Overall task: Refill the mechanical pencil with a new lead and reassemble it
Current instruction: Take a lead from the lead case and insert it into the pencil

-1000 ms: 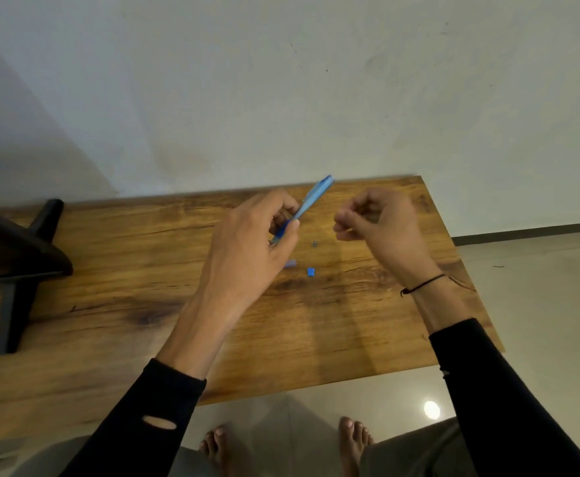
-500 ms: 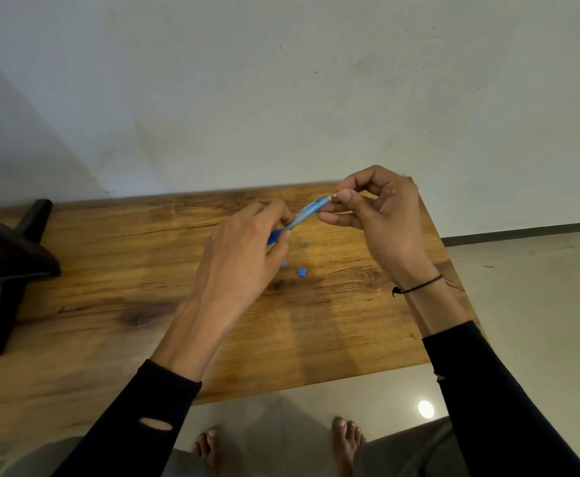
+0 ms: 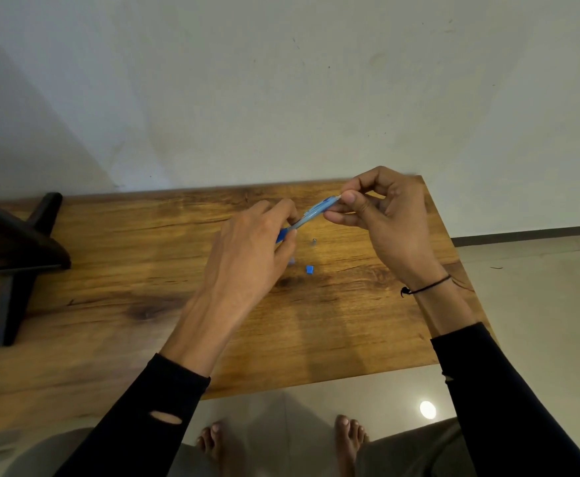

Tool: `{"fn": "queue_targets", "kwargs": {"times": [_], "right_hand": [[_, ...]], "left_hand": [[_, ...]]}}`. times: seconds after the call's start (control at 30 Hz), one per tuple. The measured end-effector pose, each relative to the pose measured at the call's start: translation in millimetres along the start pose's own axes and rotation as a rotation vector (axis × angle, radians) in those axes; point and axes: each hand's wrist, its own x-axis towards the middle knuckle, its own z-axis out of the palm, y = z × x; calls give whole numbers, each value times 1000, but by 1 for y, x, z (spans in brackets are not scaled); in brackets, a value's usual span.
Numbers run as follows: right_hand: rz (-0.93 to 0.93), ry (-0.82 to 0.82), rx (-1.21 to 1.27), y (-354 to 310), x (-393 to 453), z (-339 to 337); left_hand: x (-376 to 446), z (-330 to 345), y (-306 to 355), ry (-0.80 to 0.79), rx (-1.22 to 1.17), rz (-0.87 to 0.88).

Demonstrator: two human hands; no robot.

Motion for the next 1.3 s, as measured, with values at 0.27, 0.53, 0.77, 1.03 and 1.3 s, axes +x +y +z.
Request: {"fn": "queue_targets", "kwargs": {"times": [0.27, 0.53, 0.77, 1.03, 1.3], "right_hand": [[30, -45, 20, 2, 0, -2], [85, -73, 99, 9, 1, -2], [32, -47, -418, 40, 5, -3], [-110, -299, -1025, 73, -2, 21], [-38, 74, -279, 41, 14, 4]], "left_hand": [[0, -2, 2, -1, 71, 15], [0, -2, -1, 19, 72, 2], [2, -5, -3, 64, -66, -76], [1, -1, -6, 52, -88, -68], [0, -4, -10, 64, -64, -51]]}}
